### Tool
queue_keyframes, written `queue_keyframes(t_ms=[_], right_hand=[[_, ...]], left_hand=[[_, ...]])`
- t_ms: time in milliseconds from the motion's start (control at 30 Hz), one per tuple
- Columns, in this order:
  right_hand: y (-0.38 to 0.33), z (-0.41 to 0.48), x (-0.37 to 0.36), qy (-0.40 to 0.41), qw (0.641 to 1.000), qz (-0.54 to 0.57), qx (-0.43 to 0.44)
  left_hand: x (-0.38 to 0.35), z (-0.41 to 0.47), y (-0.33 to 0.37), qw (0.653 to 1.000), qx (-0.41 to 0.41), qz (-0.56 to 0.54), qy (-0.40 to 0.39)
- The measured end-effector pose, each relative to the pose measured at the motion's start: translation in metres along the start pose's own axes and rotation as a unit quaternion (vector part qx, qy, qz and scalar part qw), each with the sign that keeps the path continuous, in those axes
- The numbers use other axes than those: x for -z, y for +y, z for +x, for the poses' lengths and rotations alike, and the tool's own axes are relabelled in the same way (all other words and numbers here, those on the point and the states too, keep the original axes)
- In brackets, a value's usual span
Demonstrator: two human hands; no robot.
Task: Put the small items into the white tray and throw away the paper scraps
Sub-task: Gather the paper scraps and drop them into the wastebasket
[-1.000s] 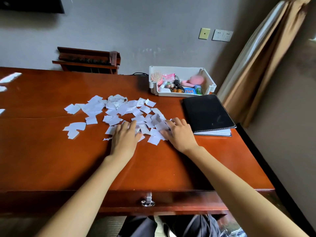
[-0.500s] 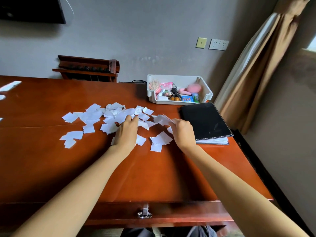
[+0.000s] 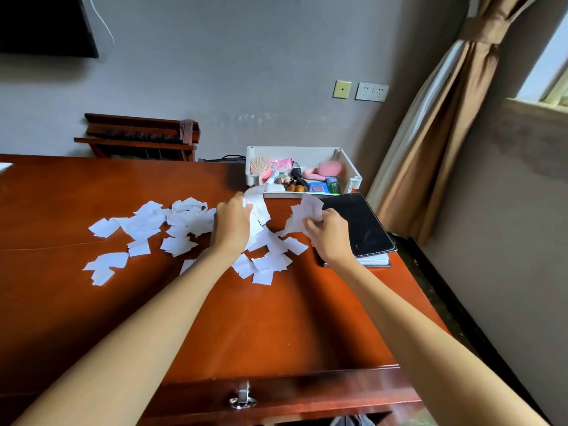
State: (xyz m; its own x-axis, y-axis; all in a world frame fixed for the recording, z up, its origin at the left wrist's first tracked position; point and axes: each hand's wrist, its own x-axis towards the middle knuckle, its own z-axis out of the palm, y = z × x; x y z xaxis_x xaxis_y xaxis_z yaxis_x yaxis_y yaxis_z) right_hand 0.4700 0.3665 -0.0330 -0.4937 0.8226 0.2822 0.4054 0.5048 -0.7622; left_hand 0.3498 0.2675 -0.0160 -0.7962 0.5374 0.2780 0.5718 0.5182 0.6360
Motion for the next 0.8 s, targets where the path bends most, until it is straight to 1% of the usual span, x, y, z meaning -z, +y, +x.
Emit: queue_keyframes(t_ms=[133,267,367,467,633,700,800], right_hand=[[0.008,-0.007,0.001,-0.024,0.994,0.071,-0.08],[0.012,-0.016,0.002,-0.022,0.991,0.085,-0.097],[0.016,-0.016,0.004,-0.006,0.99,0.095,-0.101],[0.015,-0.013,0.008,0.01,0.989,0.11,-0.097],[0.008,-0.005,0.027,0.054,0.989,0.121,-0.07],[0.007,-0.002,0.04,0.082,0.986,0.133,-0.062],[0.01,-0.002,0.065,0.128,0.984,0.118,-0.045]], left_hand=[[-0.01,-0.008,-0.001,1.0,0.013,-0.017,-0.021],[-0.02,-0.015,-0.009,0.998,0.036,-0.017,-0.039],[-0.023,-0.018,-0.011,0.997,0.048,-0.033,-0.045],[-0.023,-0.016,-0.005,0.996,0.045,-0.069,-0.039],[-0.019,-0.013,0.024,0.996,0.006,-0.082,-0.028],[-0.019,-0.015,0.037,0.995,-0.02,-0.095,-0.022],[-0.02,-0.025,0.062,0.993,-0.053,-0.106,-0.023]])
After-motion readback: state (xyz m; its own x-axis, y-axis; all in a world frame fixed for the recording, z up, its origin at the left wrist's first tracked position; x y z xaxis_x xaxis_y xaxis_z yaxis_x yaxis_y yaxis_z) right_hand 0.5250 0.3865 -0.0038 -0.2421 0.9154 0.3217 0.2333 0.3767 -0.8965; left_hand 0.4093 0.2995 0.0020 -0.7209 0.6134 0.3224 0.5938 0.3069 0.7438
